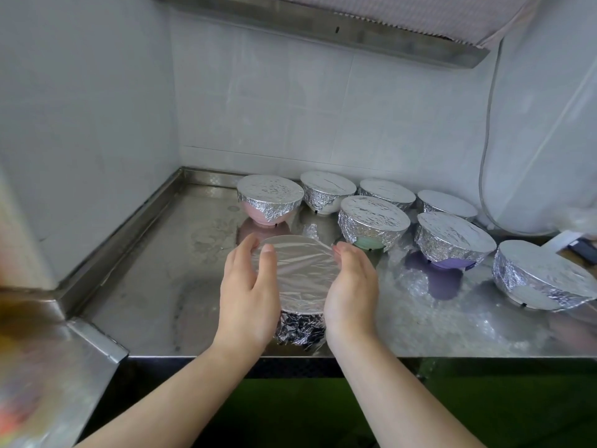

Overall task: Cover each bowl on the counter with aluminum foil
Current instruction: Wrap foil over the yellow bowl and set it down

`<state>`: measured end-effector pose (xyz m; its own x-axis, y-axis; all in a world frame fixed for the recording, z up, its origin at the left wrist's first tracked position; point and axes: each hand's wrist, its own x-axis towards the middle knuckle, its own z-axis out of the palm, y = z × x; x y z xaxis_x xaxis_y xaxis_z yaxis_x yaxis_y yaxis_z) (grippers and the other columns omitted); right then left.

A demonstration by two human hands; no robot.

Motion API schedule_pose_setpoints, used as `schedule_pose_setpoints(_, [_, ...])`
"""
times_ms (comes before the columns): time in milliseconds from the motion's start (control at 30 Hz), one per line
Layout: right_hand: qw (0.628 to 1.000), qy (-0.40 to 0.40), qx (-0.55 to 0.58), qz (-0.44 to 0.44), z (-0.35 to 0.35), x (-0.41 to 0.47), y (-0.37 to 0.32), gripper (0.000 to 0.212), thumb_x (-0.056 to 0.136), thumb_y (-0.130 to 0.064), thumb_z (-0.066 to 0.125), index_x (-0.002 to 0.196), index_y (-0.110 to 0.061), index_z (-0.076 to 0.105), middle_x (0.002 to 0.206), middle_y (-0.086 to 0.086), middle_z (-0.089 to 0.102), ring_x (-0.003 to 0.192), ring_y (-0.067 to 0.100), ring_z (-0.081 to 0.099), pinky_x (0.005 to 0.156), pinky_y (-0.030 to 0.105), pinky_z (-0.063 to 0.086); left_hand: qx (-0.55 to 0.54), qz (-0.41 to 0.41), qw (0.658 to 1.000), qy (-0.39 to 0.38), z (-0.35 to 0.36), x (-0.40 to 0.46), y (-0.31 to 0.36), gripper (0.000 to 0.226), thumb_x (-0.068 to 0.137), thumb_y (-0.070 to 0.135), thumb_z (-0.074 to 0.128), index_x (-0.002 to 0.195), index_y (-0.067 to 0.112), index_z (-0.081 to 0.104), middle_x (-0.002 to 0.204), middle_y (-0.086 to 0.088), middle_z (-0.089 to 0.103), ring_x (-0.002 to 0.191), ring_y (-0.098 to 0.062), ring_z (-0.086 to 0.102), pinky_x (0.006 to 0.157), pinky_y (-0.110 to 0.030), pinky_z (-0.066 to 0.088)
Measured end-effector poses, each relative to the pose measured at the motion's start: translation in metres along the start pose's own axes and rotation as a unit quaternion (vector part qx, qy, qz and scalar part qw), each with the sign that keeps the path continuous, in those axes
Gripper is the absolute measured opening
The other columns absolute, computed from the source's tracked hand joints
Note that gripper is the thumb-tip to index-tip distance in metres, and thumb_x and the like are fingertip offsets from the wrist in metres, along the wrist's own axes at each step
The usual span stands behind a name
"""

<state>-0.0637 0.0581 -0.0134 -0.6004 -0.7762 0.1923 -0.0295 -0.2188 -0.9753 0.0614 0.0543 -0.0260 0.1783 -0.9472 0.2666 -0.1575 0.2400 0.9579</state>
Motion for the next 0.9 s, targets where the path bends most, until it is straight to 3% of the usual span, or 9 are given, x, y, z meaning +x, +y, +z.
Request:
schedule_pose_setpoints(100, [0.999,-0.039,-0.027,-0.002,-0.004,-0.001,-0.002,0.022,0.111,-0.026,0.046,0.115,-0.032,0.067,0.106,-0.022,0.068,0.092,-0.021,0.060,0.083,0.016,0.042,0.015,0.009,0.999,-0.033,-0.004,0.001,0.002,0.060,0.103,0.057,0.047,0.156,0.029,0.040,0.145,0.021,0.038,0.125,0.011,0.035,0.109,-0.021,0.028])
schedule_pose_setpoints(167, [0.993,-0.106,-0.058,-0.001,-0.013,-0.002,-0.006,0.017,0.111,-0.037,0.048,0.122,-0.038,0.061,0.111,-0.031,0.062,0.094,-0.028,0.054,0.085,0.012,0.038,0.037,0.017,0.996,-0.076,-0.012,0.008,0.001,0.083,0.090,0.076,0.055,0.156,0.029,0.036,0.146,0.018,0.036,0.128,0.007,0.037,0.110,-0.024,0.032])
schedule_pose_setpoints(200, [0.986,-0.150,-0.073,0.007,-0.018,-0.002,-0.008,0.027,0.108,-0.048,0.052,0.132,-0.037,0.058,0.122,-0.031,0.059,0.103,-0.027,0.052,0.092,0.014,0.037,0.055,0.027,0.992,-0.109,-0.018,0.013,0.001,0.099,0.079,0.086,0.058,0.157,0.029,0.034,0.146,0.016,0.036,0.132,0.004,0.038,0.112,-0.026,0.032])
schedule_pose_setpoints(300, [0.958,-0.267,-0.104,0.025,-0.036,0.008,-0.003,0.107,0.076,-0.084,0.070,0.163,-0.039,0.027,0.164,-0.021,0.036,0.147,-0.002,0.035,0.123,0.038,0.029,0.068,0.050,0.966,-0.243,-0.037,0.027,0.001,0.120,0.052,0.091,0.075,0.153,0.044,0.029,0.147,0.025,0.036,0.140,0.005,0.037,0.118,-0.030,0.031])
schedule_pose_setpoints(367, [0.934,-0.342,-0.105,0.011,-0.045,0.013,-0.001,0.140,0.058,-0.084,0.083,0.167,-0.039,0.009,0.172,-0.020,0.020,0.156,0.000,0.023,0.129,0.042,0.021,0.035,0.065,0.948,-0.310,-0.043,0.034,-0.004,0.125,0.051,0.073,0.092,0.155,0.045,0.028,0.150,0.025,0.045,0.141,0.002,0.044,0.119,-0.036,0.036])
schedule_pose_setpoints(433, [0.914,-0.385,-0.128,0.003,-0.052,0.017,0.001,0.159,0.047,-0.079,0.091,0.168,-0.037,-0.003,0.171,-0.022,0.016,0.155,-0.002,0.023,0.129,0.037,0.022,0.038,0.074,0.942,-0.326,-0.045,0.038,-0.008,0.140,0.049,0.060,0.101,0.162,0.036,0.022,0.155,0.015,0.048,0.144,-0.007,0.046,0.119,-0.045,0.040])
schedule_pose_setpoints(567, [0.885,-0.416,-0.209,-0.014,-0.058,0.023,0.000,0.165,0.041,-0.077,0.094,0.164,-0.047,-0.012,0.166,-0.031,0.015,0.153,-0.007,0.022,0.128,0.034,0.020,0.061,0.124,0.939,-0.315,-0.045,0.038,-0.009,0.137,0.047,0.049,0.106,0.159,0.041,0.027,0.155,0.015,0.048,0.144,-0.006,0.046,0.120,-0.045,0.039])
schedule_pose_setpoints(733, [0.882,-0.392,-0.258,-0.046,-0.058,0.023,0.002,0.159,0.047,-0.056,0.103,0.156,-0.064,-0.011,0.170,-0.032,0.006,0.156,-0.004,0.019,0.131,0.046,0.021,0.117,0.139,0.939,-0.292,-0.047,0.036,-0.012,0.149,0.040,0.064,0.103,0.160,0.049,0.017,0.160,0.020,0.039,0.145,-0.001,0.041,0.122,-0.042,0.038])
schedule_pose_setpoints(900, [0.887,-0.371,-0.268,-0.058,-0.058,0.018,0.001,0.156,0.051,-0.031,0.107,0.154,-0.070,-0.004,0.167,-0.034,0.009,0.151,-0.006,0.029,0.123,0.044,0.040,0.154,0.160,0.930,-0.293,-0.050,0.037,-0.012,0.155,0.035,0.066,0.102,0.161,0.049,0.014,0.161,0.022,0.038,0.145,-0.002,0.042,0.121,-0.042,0.040])
